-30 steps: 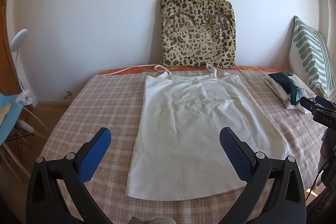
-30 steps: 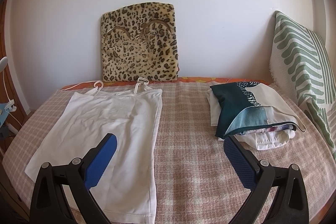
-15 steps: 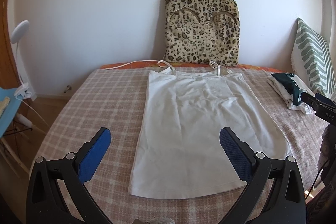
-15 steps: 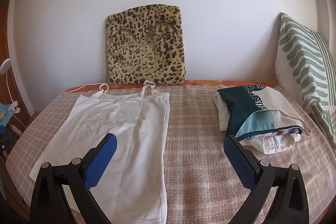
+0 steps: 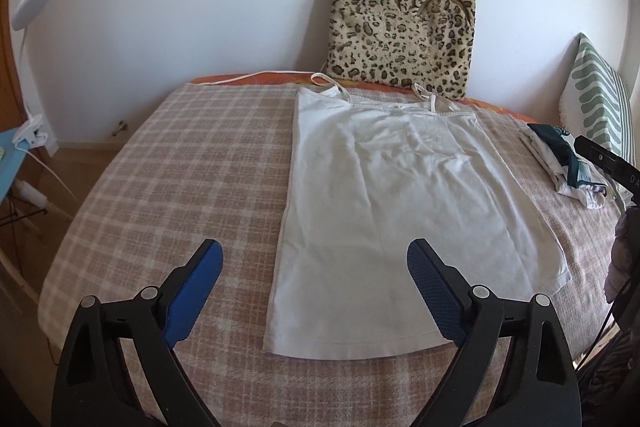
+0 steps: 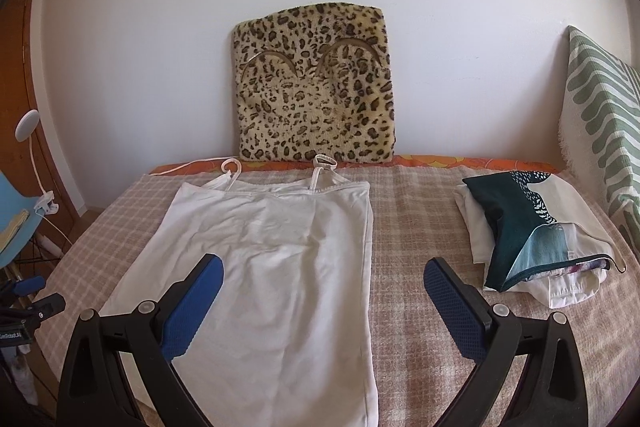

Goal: Fold small clothes
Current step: 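Move the left tool toward the camisole's side edge while the right tool hovers near the straps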

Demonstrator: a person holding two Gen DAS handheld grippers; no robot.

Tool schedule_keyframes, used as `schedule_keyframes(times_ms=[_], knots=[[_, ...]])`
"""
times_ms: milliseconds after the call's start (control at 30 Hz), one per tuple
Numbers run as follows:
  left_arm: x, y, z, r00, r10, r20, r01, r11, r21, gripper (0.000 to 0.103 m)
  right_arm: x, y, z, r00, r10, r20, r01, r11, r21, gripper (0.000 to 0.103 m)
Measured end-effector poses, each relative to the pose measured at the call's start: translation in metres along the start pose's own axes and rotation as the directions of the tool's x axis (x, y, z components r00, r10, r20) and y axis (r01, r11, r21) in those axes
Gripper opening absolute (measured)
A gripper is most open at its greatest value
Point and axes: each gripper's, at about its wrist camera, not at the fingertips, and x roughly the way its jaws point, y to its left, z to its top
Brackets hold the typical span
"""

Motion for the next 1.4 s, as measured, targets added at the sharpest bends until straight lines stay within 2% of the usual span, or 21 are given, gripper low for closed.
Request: schedule_keyframes(times_ms=[167, 333, 467, 567, 733, 1033, 1133, 1300, 1400], knots=[[0.013, 0.014, -0.004, 0.998, 0.04, -0.054, -0.039, 0.999, 0.017, 0.084, 0.019, 0.012, 0.005, 0.997, 0.051, -0.051, -0.051, 0.999, 0.002, 0.097], [0.023, 0.03, -0.007, 0.995, 0.052, -0.082, -0.053, 0.999, -0.009, 0.077, 0.04, 0.029, 0.008, 0.988, 0.085, -0.129, -0.087, 0.996, -0.013, 0.087], [0.029, 0.036, -0.011, 0.993, 0.069, -0.096, -0.069, 0.998, -0.005, 0.07, 0.046, 0.046, 0.017, 0.982, 0.115, -0.149, -0.121, 0.992, -0.036, 0.087], [0.033, 0.041, -0.012, 0.991, 0.045, -0.122, -0.05, 0.998, -0.039, 0.068, 0.055, 0.066, 0.029, 0.979, 0.135, -0.15, -0.149, 0.986, -0.081, 0.087], [0.033, 0.042, -0.014, 0.992, 0.041, -0.122, -0.047, 0.998, -0.042, 0.064, 0.083, 0.104, 0.05, 0.971, 0.167, -0.171, -0.191, 0.972, -0.138, 0.086], [0.037, 0.044, -0.017, 0.99, 0.003, -0.138, -0.011, 0.998, -0.059, 0.062, 0.137, 0.161, 0.074, 0.946, 0.2, -0.255, -0.257, 0.942, -0.215, 0.081], [0.04, 0.048, -0.019, 0.987, -0.033, -0.154, 0.019, 0.996, -0.088, 0.056, 0.156, 0.172, 0.079, 0.932, 0.219, -0.289, -0.282, 0.938, -0.2, 0.078], [0.049, 0.05, -0.026, 0.97, -0.129, -0.206, 0.096, 0.982, -0.162, 0.046, 0.192, 0.188, 0.091, 0.924, 0.214, -0.318, -0.283, 0.94, -0.19, 0.076], [0.053, 0.049, -0.03, 0.961, -0.161, -0.226, 0.12, 0.975, -0.185, 0.043, 0.215, 0.197, 0.098, 0.912, 0.22, -0.347, -0.294, 0.94, -0.176, 0.072]])
